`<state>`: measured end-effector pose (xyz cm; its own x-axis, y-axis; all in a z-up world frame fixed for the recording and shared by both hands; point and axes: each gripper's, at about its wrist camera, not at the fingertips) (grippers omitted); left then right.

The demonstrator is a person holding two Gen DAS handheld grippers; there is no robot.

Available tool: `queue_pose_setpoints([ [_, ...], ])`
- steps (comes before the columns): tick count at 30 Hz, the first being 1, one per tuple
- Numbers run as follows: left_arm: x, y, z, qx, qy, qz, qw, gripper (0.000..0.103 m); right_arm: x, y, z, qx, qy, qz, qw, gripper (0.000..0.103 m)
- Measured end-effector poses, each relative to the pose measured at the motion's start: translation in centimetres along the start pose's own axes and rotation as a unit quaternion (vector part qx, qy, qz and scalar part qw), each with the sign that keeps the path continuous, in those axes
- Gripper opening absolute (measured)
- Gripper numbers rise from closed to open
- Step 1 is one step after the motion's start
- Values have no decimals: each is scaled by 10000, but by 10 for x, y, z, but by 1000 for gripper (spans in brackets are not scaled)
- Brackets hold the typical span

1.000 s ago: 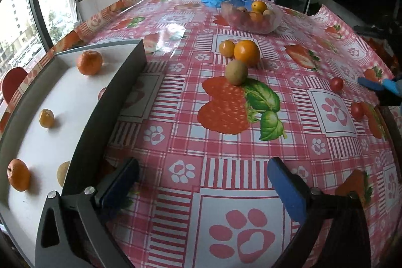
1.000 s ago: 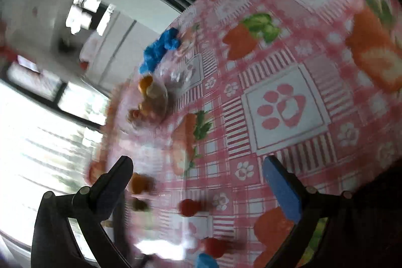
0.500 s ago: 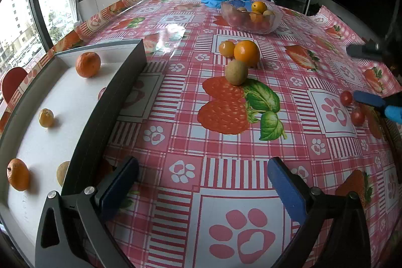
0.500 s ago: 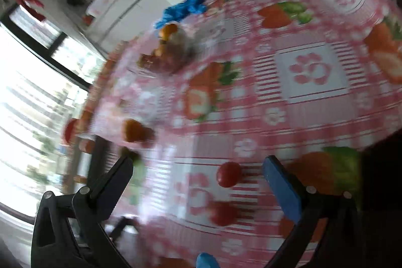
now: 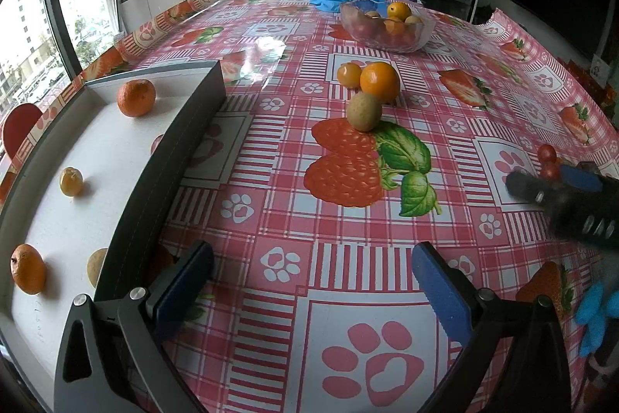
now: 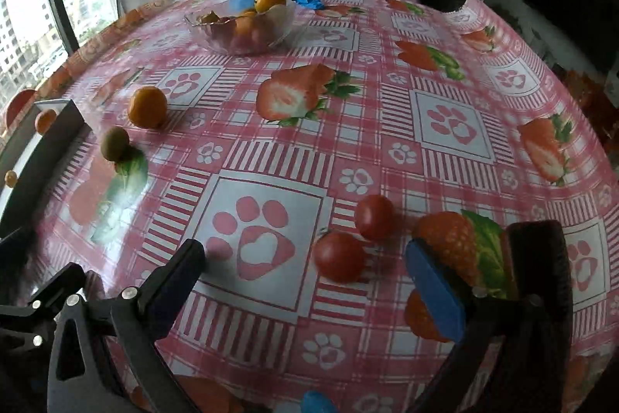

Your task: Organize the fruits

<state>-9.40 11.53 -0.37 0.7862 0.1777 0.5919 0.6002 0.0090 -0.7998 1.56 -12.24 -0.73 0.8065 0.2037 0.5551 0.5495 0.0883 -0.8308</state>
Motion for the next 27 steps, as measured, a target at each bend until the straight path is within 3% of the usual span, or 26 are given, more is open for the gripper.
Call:
queue_pose_setpoints([
  [27,0,0,0,0,0,-2,10000,103,-2,-1,2,-69,16,-48,10000,103],
])
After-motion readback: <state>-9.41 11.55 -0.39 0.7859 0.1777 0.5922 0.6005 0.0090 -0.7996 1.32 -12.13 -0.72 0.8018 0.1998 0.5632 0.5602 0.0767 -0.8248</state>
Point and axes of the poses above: each gripper's, at about its wrist camera, not at the fingertips, and y roughly the way its jaws point, z to its left, x to its top, and after that the axes turned 5 degrees about -x, right-handed
